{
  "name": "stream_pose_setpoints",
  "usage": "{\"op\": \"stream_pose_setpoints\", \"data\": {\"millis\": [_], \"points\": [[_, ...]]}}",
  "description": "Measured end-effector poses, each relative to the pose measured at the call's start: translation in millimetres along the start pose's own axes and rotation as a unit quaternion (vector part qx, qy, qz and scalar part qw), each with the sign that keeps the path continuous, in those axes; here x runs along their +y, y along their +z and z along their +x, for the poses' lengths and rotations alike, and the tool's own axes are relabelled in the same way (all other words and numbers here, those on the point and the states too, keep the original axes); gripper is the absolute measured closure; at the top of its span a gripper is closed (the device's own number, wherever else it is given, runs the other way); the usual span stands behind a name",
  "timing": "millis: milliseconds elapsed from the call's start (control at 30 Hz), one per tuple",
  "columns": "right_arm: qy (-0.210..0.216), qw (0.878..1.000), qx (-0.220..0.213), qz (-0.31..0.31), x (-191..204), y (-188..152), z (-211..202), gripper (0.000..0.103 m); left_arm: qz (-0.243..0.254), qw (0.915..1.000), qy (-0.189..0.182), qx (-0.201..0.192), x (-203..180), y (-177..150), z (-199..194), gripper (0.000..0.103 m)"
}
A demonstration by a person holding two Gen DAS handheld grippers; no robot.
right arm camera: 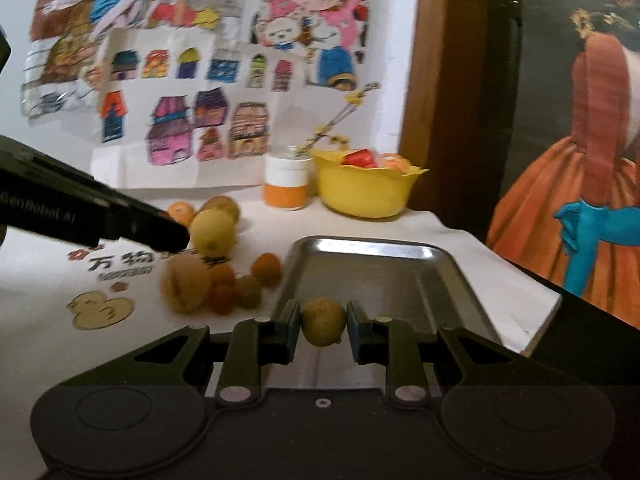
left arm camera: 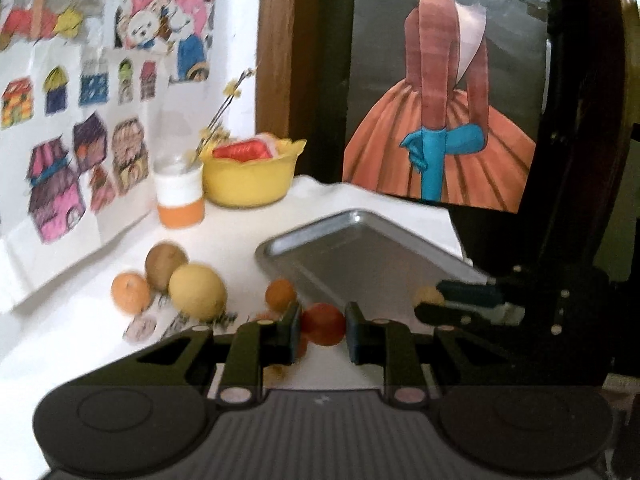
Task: Organize fruits
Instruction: 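Carry both fruits over the steel tray while the right tool opens to drop the tan fruit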
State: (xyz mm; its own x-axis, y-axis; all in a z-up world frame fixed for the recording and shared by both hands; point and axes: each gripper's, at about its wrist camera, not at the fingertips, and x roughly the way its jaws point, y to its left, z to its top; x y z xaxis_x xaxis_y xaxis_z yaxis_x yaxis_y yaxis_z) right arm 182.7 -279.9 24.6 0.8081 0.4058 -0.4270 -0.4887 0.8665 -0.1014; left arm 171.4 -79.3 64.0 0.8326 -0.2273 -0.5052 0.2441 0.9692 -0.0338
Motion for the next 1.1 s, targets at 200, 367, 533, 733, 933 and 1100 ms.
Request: {"op": "stream_pose_setpoints", "data": {"millis": [200, 367, 533, 733, 933, 1100], "points": [[-0.027, 1.000, 0.003, 0.010, -8.3, -2.1, 16.2, 0.076, 0.001, 0.9999, -0.012, -0.006, -5.8, 22.3, 33.8, 0.078], [-0.050, 0.998, 0.010, 0.020, -15.5, -6.9, 29.2, 0.076, -0.004, 0.9998, -0.015, 0.008, -4.2, 30.2, 65.5, 0.078], [-0.054, 0.998, 0.018, 0.024, -20.1, -8.1, 41.9, 0.076, -0.010, 0.9996, -0.011, 0.026, -2.9, 29.3, 93.1, 0.078], [-0.049, 0.998, 0.026, 0.018, -18.4, -9.5, 50.4, 0.076, -0.013, 0.9988, -0.007, 0.046, -1.5, 23.9, 117.8, 0.078], [-0.039, 0.999, 0.032, 0.018, -17.5, -10.9, 54.1, 0.076, -0.013, 0.9981, -0.007, 0.059, -1.9, 18.7, 130.1, 0.078], [-0.035, 0.999, 0.038, 0.018, -16.3, -12.8, 57.0, 0.076, -0.008, 0.9974, -0.007, 0.071, -4.5, 16.1, 137.1, 0.078]]}}
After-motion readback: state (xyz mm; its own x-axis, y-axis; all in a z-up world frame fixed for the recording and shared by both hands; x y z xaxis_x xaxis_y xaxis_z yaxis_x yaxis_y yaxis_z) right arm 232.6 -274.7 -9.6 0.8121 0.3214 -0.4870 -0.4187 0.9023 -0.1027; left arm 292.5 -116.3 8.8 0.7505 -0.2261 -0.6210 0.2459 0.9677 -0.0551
